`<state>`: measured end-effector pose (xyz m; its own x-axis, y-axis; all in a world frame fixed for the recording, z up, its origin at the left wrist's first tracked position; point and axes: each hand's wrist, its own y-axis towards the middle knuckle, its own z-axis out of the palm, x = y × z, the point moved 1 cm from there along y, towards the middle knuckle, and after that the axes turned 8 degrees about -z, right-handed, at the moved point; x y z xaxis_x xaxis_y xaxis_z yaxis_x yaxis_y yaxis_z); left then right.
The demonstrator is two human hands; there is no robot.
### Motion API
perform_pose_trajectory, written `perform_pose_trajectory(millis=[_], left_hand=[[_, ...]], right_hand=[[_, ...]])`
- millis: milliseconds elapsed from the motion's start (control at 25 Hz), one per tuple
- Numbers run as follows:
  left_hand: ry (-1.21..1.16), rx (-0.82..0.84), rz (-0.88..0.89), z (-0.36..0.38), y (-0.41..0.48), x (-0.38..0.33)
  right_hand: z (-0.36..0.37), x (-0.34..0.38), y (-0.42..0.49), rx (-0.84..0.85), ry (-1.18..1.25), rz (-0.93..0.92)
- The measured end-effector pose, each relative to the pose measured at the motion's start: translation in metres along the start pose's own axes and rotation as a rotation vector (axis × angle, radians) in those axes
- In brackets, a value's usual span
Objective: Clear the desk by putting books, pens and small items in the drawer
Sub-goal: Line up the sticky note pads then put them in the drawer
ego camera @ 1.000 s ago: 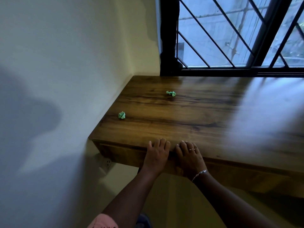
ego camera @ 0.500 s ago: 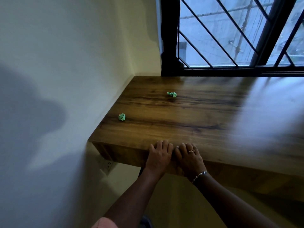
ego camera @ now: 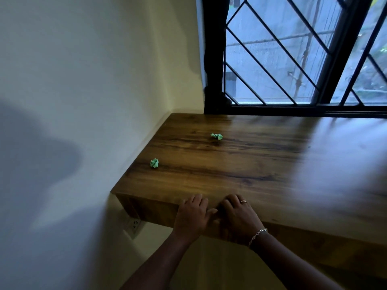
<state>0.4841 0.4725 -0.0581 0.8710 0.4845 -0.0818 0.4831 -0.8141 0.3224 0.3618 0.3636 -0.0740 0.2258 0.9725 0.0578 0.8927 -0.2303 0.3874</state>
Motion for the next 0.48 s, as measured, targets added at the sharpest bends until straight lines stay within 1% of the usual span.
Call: perform_pose_trajectory(millis=[80, 200, 280, 400, 480], left_hand=[[-0.094, 0.02, -0.069, -0.006, 0.011, 0.006], [-0.13, -0.068, -0.185, -0.015, 0.035, 0.026], [-0.137, -0.088, -0.295, -0.018, 0.055, 0.047], [-0.077, -0.057, -0.465, -0.021, 0.084, 0.077], [-0.036, -0.002, -0.545, -0.017, 0.104, 0.094]], right_hand=[[-0.005, -0.008, 0.009, -0.01, 0.054, 0.035], [-0.005, -0.024, 0.027, 0.0, 0.165, 0.112], [0.005, -0.043, 0.045, 0.081, 0.175, 0.153], [0.014, -0.072, 0.083, 0.344, 0.08, 0.136], [0.012, -0.087, 0.115, 0.402, 0.098, 0.146]])
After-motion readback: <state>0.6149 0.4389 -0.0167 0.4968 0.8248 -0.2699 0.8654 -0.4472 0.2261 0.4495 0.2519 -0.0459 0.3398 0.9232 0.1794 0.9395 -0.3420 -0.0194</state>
